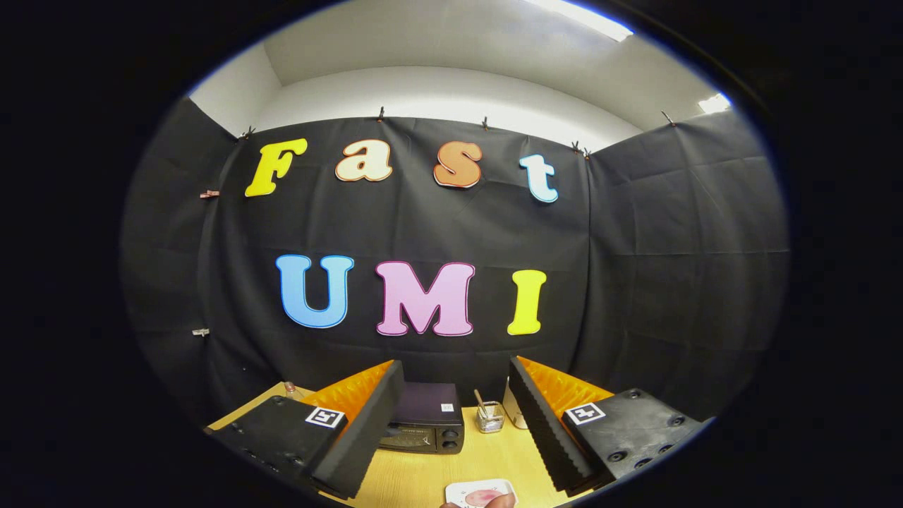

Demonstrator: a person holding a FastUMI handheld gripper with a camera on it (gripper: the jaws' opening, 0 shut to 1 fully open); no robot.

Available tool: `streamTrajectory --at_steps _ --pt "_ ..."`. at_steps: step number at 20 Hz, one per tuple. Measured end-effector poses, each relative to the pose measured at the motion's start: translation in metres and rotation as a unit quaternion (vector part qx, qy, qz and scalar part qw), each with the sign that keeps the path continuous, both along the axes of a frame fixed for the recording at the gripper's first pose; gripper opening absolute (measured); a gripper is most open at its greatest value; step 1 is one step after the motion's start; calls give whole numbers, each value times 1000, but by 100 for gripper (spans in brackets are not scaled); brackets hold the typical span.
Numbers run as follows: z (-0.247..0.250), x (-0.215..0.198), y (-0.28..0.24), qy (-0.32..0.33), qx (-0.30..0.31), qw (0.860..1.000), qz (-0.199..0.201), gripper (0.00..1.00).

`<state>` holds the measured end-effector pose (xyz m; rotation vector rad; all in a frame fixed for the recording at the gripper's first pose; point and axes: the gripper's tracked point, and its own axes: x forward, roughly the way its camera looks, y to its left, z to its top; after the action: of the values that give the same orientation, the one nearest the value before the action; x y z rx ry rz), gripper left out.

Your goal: Open the toaster oven, put the food inside, and close the toaster oven door.

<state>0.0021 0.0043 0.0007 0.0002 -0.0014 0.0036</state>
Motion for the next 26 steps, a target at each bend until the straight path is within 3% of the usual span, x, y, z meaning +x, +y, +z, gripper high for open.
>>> streamTrajectory --at_steps 15,26 --pt "-5 6 15 -3 -7 1000 5 97" --pt "-101 72 91 56 44 997 36 97"
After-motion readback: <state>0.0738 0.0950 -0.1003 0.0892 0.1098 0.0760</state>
